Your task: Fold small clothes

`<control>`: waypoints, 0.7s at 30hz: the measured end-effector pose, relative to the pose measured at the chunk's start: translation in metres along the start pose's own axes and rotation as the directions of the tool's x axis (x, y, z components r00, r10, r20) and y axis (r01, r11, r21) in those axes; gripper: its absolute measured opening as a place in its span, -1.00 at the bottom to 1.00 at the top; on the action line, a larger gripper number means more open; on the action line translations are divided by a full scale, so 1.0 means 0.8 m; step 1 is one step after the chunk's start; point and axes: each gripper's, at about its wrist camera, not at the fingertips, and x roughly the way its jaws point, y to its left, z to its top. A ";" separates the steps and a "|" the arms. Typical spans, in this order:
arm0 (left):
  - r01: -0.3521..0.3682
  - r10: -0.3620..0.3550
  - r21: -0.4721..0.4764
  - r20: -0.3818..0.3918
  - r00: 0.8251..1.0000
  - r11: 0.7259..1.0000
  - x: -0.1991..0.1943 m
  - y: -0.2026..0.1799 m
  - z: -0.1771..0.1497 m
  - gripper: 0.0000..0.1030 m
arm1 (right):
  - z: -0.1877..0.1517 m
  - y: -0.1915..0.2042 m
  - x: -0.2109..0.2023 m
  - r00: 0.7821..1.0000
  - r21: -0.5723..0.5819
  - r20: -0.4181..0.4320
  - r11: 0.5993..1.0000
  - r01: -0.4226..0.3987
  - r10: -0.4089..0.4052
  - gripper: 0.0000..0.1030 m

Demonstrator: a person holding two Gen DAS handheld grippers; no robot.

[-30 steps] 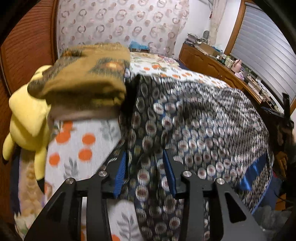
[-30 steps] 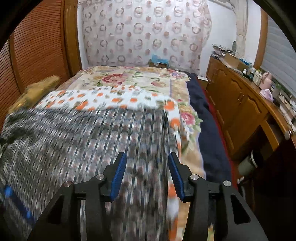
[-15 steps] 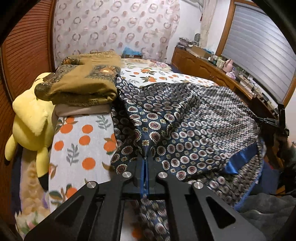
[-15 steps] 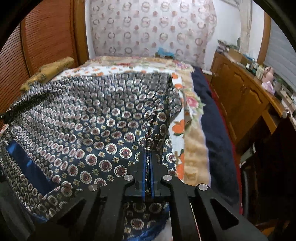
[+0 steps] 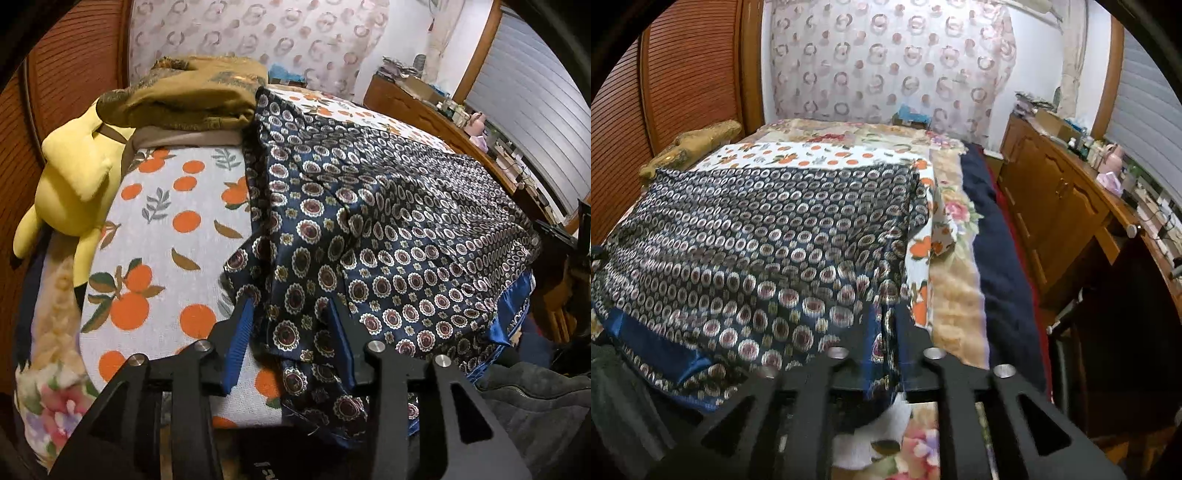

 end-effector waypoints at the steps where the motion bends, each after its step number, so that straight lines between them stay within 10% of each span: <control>1: -0.003 0.003 -0.001 -0.001 1.000 1.000 0.000 -0.002 -0.001 -0.17 | 0.001 0.002 -0.001 1.000 -0.001 0.010 1.000 -0.006 0.006 -0.19; 8: 0.001 -0.001 -0.005 0.012 1.000 1.000 -0.004 -0.013 -0.009 -0.18 | 0.019 0.061 0.004 0.995 -0.044 0.066 0.996 -0.075 0.078 0.14; 12: 0.011 -0.011 0.017 0.000 1.000 1.000 -0.002 -0.014 -0.012 -0.91 | 0.017 0.099 0.018 0.987 -0.076 0.058 0.987 -0.145 0.149 0.21; 21: 0.150 -0.154 0.049 0.090 0.984 0.987 -0.026 -0.040 0.015 -0.95 | 0.014 0.124 0.051 0.970 -0.075 0.045 0.969 -0.237 0.240 0.21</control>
